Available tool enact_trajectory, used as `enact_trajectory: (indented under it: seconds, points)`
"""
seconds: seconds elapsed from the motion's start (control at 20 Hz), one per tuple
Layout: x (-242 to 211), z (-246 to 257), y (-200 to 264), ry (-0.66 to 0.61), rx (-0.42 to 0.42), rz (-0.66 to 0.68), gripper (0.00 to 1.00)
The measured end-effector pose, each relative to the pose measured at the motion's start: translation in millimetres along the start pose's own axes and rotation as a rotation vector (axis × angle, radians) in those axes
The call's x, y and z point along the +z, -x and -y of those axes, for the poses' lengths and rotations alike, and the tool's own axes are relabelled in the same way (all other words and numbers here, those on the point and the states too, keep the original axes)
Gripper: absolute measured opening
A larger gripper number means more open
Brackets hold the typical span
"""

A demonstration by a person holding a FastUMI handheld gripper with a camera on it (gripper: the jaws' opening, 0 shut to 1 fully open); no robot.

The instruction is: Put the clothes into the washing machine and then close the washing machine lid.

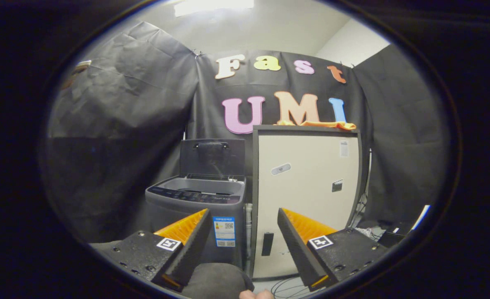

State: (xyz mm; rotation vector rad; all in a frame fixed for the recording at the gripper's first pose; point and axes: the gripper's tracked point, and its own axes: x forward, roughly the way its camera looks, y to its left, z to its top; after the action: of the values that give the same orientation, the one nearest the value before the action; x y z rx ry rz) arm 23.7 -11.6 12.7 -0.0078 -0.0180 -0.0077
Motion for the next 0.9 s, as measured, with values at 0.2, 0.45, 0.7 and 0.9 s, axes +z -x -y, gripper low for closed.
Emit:
enact_trajectory:
  seconds: [0.2,0.45,0.7,0.9]
  points:
    - [2.4,-2.3,-16.4,-0.017,0.010,-0.011,0.96]
    - [14.4,7.9,-39.9,-0.019,-0.002,-0.021,0.96]
    - [36.0,22.9,-67.3,-0.024,-0.021,-0.009,0.96]
    - [43.0,36.8,-95.8,-0.014,-0.035,-0.012,0.96]
